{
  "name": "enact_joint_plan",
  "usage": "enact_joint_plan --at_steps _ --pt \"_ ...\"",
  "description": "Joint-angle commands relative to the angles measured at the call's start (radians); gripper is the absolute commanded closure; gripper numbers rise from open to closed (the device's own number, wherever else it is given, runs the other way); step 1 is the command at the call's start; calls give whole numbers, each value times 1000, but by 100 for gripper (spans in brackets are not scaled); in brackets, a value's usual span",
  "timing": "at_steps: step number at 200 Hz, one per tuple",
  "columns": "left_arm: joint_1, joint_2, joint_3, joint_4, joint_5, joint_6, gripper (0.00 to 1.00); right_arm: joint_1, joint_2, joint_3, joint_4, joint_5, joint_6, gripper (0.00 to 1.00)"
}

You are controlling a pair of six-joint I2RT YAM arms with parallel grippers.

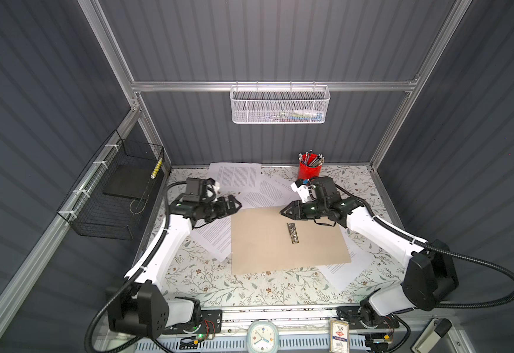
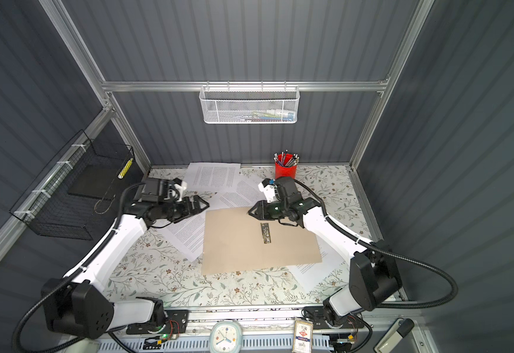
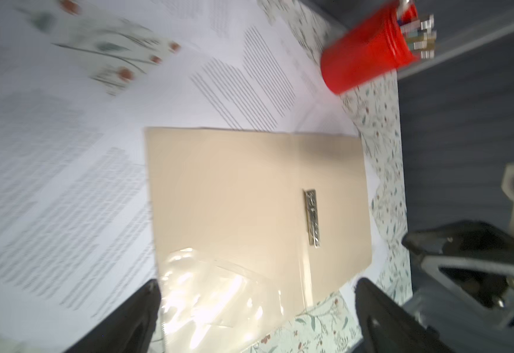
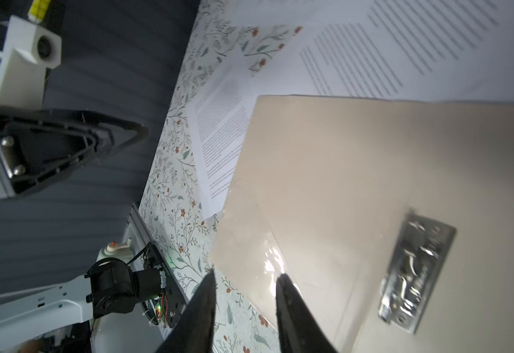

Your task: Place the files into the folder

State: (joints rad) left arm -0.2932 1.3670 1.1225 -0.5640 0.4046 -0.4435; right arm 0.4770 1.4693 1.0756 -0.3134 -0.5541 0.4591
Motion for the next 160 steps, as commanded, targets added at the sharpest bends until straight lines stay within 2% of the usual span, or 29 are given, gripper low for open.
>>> enact_joint_plan --at_steps 1,19,47,70,126,160 --pt "-101 98 -66 106 32 -56 0 -37 -26 -108 -23 4 -45 71" --pt "-171 201 -79 172 45 -65 0 -57 -14 -159 -14 -12 -59 76" --pt "-182 315 -108 257 113 -90 0 -61 16 -219 37 -18 -52 88" --pt "-182 369 -134 267 119 -88 1 -61 62 -234 40 -7 -59 86" --pt "-182 395 -200 247 68 -63 0 -60 167 -234 85 -19 -59 78" --pt "-182 405 -226 245 48 -55 0 -62 208 -227 101 -30 -60 79"
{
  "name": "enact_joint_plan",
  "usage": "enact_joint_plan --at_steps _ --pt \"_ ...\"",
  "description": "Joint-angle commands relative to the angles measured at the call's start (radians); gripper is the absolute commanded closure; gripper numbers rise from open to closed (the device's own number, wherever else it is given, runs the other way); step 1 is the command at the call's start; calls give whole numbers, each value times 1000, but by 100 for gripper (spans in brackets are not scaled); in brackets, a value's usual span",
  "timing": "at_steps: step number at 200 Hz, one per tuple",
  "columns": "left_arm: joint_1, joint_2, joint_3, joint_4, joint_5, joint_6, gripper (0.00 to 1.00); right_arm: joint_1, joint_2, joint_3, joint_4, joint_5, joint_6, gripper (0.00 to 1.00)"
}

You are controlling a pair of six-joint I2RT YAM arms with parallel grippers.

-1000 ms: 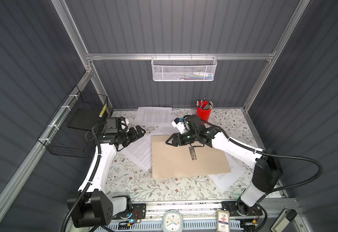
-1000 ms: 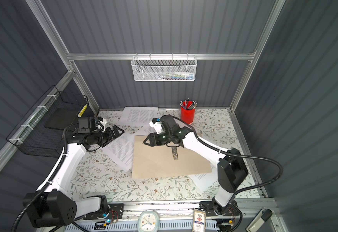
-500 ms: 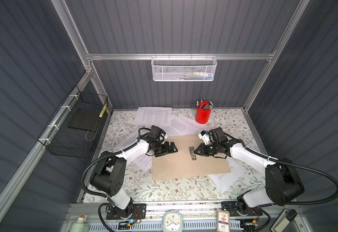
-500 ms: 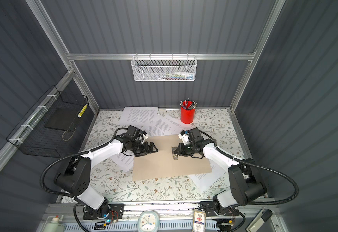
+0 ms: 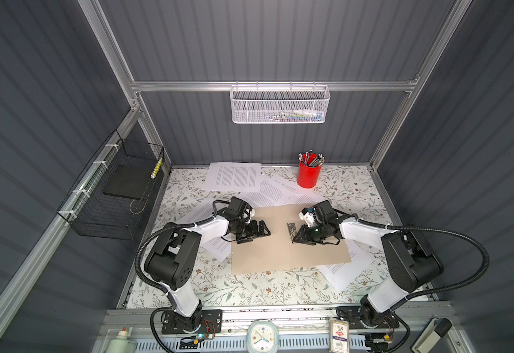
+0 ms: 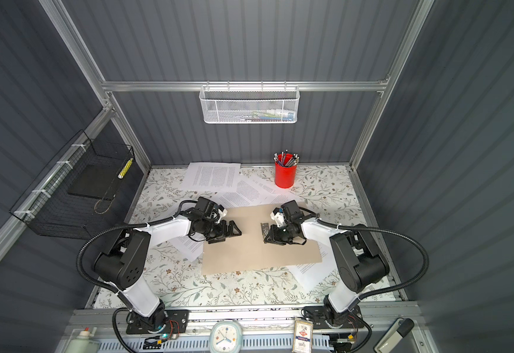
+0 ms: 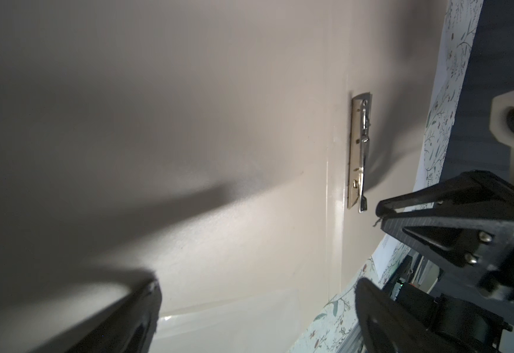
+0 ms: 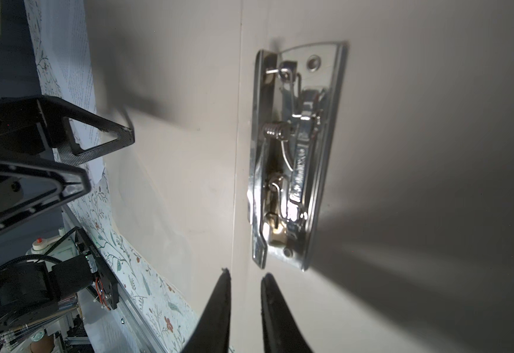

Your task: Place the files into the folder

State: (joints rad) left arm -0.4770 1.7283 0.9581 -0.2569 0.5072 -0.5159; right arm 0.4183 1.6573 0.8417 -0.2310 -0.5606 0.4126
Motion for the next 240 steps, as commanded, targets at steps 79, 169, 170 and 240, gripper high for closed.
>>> enact_joint_plan --at_steps 79,169,170,240 --pt "2 55 -62 -55 -57 14 0 -5 68 -1 46 -42 -6 90" --pt "3 111 -64 -83 -128 28 0 -18 111 -3 2 21 34 100" --pt "2 113 -65 -84 -129 28 0 -18 111 -3 1 23 34 100" --pt "3 140 -79 -90 -171 34 0 -15 112 -59 -12 214 113 100"
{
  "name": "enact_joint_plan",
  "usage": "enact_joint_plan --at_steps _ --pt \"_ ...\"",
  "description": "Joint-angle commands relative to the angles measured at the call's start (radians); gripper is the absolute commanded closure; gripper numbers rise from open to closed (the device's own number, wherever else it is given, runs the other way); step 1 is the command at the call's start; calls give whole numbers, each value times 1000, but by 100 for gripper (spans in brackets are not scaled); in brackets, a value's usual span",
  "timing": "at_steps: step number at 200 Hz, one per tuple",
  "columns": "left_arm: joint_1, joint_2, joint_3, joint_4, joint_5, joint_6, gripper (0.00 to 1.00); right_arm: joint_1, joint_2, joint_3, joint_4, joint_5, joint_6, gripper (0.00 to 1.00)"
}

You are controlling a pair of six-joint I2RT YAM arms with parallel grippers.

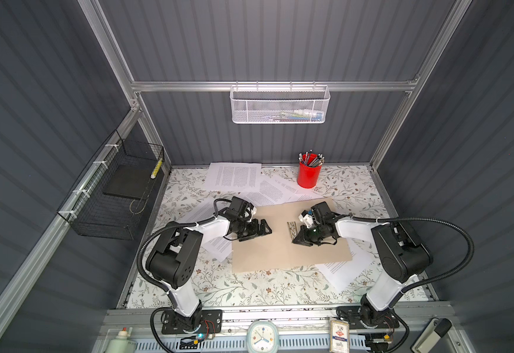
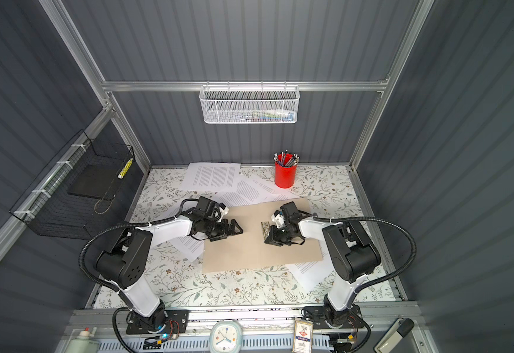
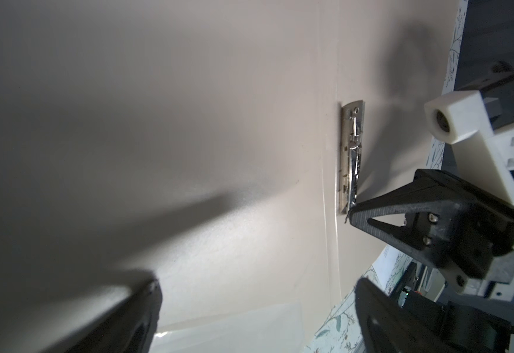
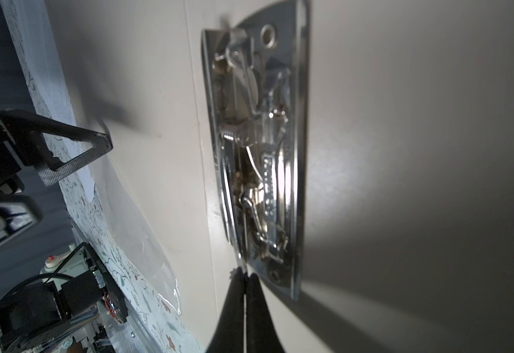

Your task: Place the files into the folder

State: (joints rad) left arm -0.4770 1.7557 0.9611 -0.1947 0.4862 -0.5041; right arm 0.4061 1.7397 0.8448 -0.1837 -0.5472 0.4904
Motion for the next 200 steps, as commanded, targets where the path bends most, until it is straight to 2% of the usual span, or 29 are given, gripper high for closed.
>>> enact_joint_plan --at_steps 1,6,46,97,100,109,113,119,128,148,177,200 --pt "3 112 -81 -152 -150 22 0 -2 30 -64 -57 201 37 100" --pt "3 115 -83 -151 -150 23 0 -1 35 -71 -44 234 43 100" --pt "3 122 -91 -141 -149 21 0 3 27 -73 -39 259 60 100" --pt "5 129 -91 -137 -149 18 0 -14 -188 -42 -74 71 38 100" --pt "5 130 -91 -134 -149 17 0 -17 -200 -41 -68 52 40 93" --pt "5 131 -90 -129 -150 18 0 -24 -234 -40 -52 8 46 59" --pt "5 131 -91 -127 -147 17 0 -24 -250 -39 -51 7 48 50" --pt "4 132 -89 -127 -144 16 0 -24 -273 -36 -54 8 43 44" --pt "5 129 -88 -123 -143 12 0 -24 -305 -33 -66 19 31 41" --pt "5 126 -79 -117 -131 5 0 -24 -346 -36 -115 94 12 47" --pt "5 118 -67 -112 -105 4 0 -26 -341 -54 -120 82 -1 53" --pt "4 98 -42 -108 -57 -8 0 -24 -332 -69 -102 81 -1 54"
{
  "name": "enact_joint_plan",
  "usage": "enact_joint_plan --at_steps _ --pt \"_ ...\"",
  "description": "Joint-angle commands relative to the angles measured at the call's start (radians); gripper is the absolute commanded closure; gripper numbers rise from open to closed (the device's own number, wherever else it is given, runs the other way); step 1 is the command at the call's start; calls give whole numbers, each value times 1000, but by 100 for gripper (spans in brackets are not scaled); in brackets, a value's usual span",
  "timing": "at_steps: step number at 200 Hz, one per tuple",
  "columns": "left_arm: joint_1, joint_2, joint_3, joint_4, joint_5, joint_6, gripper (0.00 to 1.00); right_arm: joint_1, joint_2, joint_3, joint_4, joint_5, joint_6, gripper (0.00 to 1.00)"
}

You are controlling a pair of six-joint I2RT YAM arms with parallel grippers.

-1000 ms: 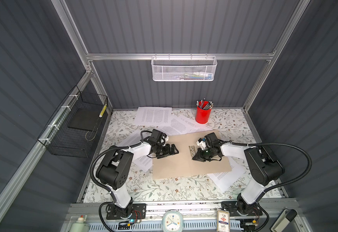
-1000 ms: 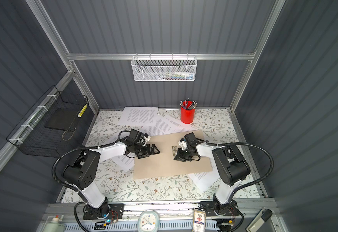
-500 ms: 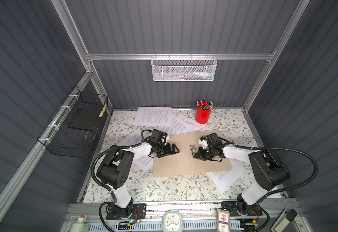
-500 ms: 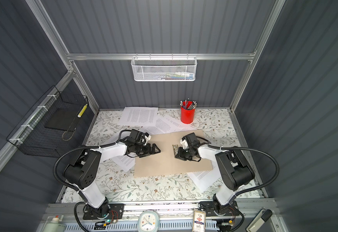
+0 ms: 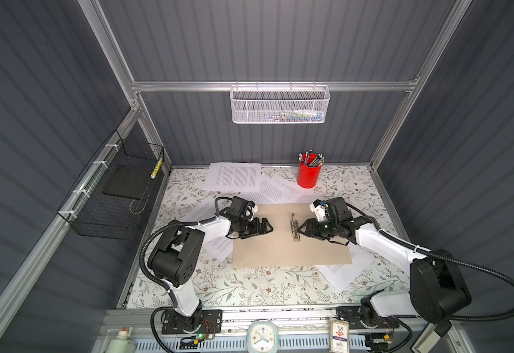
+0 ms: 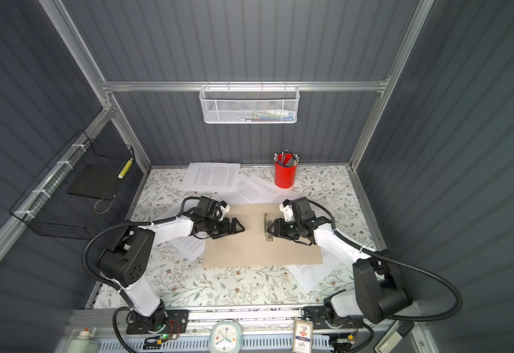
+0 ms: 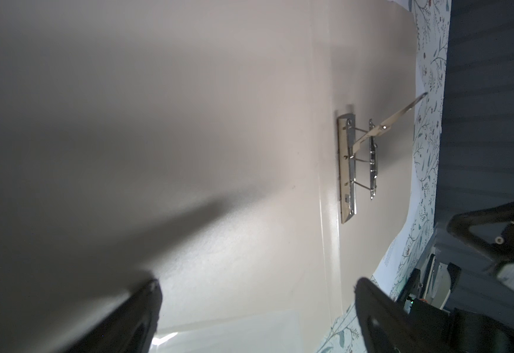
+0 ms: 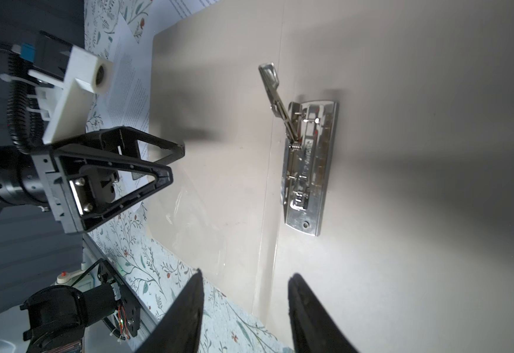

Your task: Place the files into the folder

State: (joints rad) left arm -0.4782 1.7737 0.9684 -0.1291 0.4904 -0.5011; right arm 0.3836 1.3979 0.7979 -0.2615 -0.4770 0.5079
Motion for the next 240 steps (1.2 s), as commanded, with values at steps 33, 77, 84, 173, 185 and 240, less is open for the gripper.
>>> enact_joint_plan --at_steps 33,77,84,173,185,240 --pt "3 -24 65 -204 -91 -81 0 -3 -5 -51 35 16 -26 35" --pt "34 -221 135 -349 -331 -107 0 -27 -16 -48 48 53 -43 13" --pt "65 -253 117 -358 -341 -118 0 -31 -14 -38 42 57 -49 11" --pt "509 -534 -262 -371 -244 -205 0 123 96 130 2 99 -113 8" --pt "524 -531 -293 -358 -234 -223 0 169 140 170 -6 109 -115 9" --pt "544 -493 -359 -278 -221 -244 1 328 364 375 -55 130 -133 32"
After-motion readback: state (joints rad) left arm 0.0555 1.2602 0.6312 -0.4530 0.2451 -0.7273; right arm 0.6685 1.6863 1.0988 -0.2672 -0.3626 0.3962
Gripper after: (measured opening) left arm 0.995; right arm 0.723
